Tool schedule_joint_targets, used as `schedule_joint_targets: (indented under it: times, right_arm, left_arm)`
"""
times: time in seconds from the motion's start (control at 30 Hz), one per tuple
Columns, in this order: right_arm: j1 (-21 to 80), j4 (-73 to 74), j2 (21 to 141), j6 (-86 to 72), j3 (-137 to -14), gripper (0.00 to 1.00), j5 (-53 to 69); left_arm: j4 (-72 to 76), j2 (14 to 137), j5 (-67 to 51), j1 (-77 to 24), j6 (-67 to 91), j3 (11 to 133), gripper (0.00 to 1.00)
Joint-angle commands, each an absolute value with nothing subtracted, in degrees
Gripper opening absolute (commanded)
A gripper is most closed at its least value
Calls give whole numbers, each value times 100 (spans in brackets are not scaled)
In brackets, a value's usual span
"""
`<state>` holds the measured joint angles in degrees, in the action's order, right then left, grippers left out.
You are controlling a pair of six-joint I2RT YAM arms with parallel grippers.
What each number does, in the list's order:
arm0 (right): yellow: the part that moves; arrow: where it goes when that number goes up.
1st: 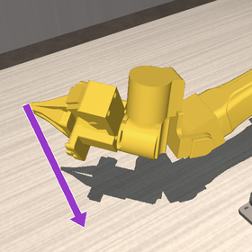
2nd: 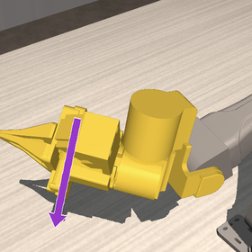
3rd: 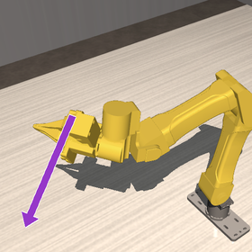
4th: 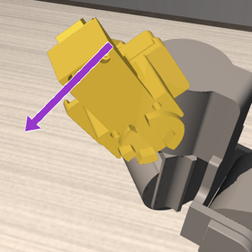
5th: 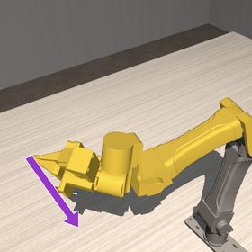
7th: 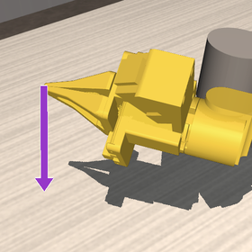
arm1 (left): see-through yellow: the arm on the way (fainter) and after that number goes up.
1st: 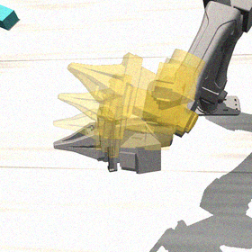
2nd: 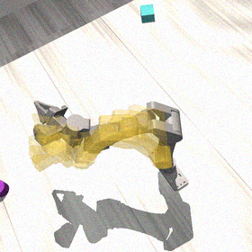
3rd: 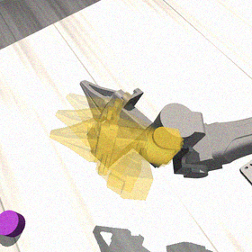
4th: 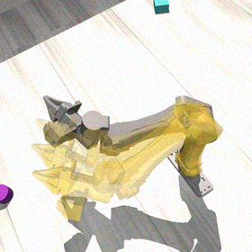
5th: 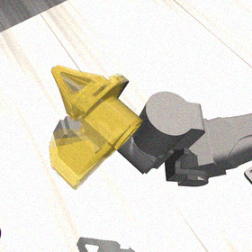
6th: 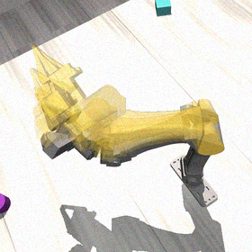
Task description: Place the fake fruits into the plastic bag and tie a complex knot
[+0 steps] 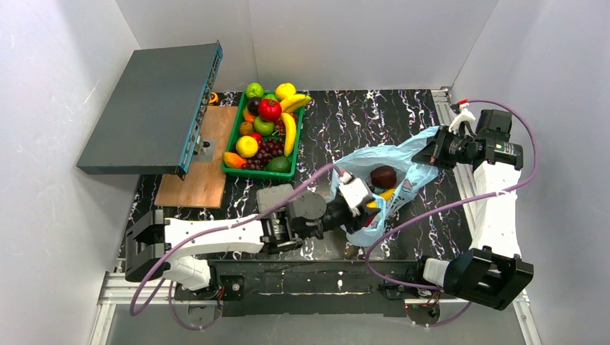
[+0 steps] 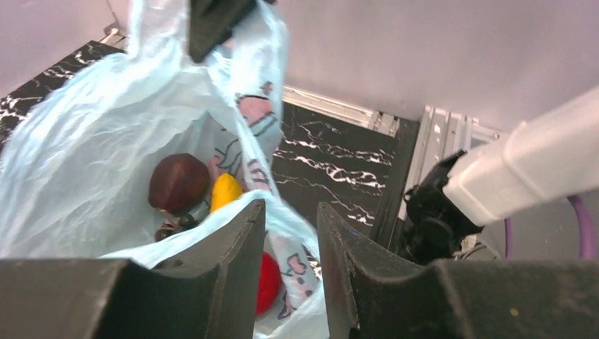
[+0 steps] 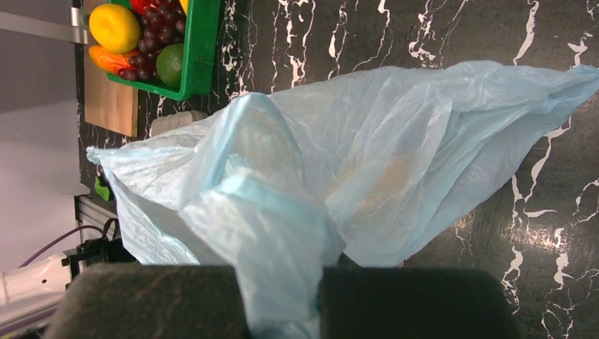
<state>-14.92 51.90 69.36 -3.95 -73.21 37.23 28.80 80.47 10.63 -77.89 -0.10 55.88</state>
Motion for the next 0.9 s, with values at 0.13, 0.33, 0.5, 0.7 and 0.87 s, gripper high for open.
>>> schedule_joint_targets:
  times: [0.13, 0.33, 0.5, 0.7, 0.87]
  right_arm:
    - [-1477, 5247, 6785, -250, -7365, 1, 3734]
    - [-1477, 5267, 6759, -193, -7280, 1, 3746]
    - [-1477, 5273, 6776, -183, -7244, 1, 3781]
    - [-1477, 5241, 6785, -193, -7192, 1, 3814]
    - [-1477, 5238, 6796, -206, -7142, 1, 3846]
  left_arm:
    - [2722, 7638, 412, -7515, 536, 5236, 27]
    - [2029, 7387, 78, -7513, -1572, 5431, 89]
    - [1348, 7323, 64, -7511, -3157, 5626, 94]
    - [922, 7380, -229, -7445, -4526, 5615, 91]
    - [1216, 7810, -213, -7331, -4919, 5851, 89]
